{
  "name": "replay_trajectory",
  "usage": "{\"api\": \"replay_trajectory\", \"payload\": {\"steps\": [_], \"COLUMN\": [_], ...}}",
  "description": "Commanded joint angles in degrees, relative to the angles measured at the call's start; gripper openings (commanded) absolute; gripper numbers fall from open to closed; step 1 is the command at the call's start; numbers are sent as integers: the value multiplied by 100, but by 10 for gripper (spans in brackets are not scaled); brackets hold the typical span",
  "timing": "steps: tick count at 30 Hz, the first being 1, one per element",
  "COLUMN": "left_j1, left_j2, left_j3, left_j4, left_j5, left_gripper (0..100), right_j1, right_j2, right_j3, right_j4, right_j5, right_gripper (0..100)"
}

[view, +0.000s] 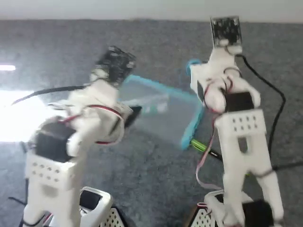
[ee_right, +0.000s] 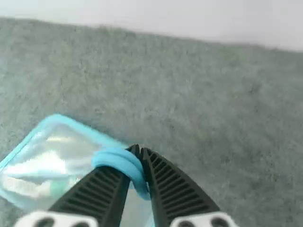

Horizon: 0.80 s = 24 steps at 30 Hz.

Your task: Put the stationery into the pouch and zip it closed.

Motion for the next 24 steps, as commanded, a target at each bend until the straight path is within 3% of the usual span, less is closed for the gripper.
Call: {"api": "replay_trajectory", "payload": {"steps": [1, 6, 13, 16, 24], "left_j1": [-519, -343, -141, -132, -123], "left_j2": [-97, -97, -149, -176, -1284], "left_j3": [-523, 145, 2229, 2211, 2009], "left_j4": [-62, -18, -1565, -1477, -985], "left_j5": [-70, -220, 158, 334, 369], "left_gripper": [249, 249, 275, 318, 321], "right_j1": [22, 31, -752, -963, -1552], "right_j2": [778, 1332, 1508, 1895, 3143], "right_j3": [-1829, -3305, -4624, -5380, -7569], "right_j4": [778, 1596, 2325, 2686, 2677], "right_j5": [-299, -290, 273, 466, 844], "right_gripper": [6, 6, 6, 6, 6]}}
